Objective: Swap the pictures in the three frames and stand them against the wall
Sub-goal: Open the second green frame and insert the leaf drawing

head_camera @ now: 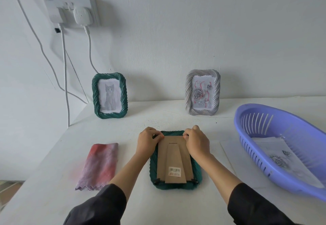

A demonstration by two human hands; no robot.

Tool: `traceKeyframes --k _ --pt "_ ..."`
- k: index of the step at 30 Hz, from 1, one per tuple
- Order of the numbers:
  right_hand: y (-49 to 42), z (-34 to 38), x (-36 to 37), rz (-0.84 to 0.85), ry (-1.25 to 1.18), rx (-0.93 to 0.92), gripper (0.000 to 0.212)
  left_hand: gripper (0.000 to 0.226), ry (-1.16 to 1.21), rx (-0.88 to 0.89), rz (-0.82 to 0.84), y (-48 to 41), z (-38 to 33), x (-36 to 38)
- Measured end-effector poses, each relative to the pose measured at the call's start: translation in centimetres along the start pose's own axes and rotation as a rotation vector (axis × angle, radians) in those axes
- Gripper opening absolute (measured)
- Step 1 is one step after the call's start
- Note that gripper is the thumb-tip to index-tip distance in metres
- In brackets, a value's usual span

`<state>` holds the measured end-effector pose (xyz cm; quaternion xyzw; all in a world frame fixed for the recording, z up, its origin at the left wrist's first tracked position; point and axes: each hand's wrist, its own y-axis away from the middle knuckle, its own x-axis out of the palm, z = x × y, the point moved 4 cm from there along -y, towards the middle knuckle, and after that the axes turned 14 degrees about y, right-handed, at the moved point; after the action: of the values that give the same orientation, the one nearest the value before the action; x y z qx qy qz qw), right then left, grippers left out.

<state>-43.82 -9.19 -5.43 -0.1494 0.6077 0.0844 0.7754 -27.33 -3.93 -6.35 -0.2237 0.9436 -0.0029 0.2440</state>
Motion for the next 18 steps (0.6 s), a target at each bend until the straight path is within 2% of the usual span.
traceKeyframes --k 7,10,12,15,18 --pt "-0.6 -2.5 -1.0 0.102 -0.444 0.089 0.024 0.027 0.156 -0.146 -0.057 0.8 0.1 -1.5" --pt "0.1 -3.7 -1.6 0.121 -0.526 0.145 0.024 0.029 0.142 -0.260 -0.010 1.3 0.4 -1.9" --pt "0.8 -4.1 -1.4 0.214 -0.556 0.181 0.024 0.034 0.147 -0.318 0.054 1.7 0.2 -1.9" --pt "2.2 -3.9 -0.9 0.374 -0.550 0.174 0.025 0.040 0.084 -0.317 0.131 2.2 -0.2 -1.6" --pt "3.2 -3.5 -0.7 0.379 -0.544 0.169 0.031 0.041 0.074 -0.302 0.119 2.6 -0.4 -1.6"
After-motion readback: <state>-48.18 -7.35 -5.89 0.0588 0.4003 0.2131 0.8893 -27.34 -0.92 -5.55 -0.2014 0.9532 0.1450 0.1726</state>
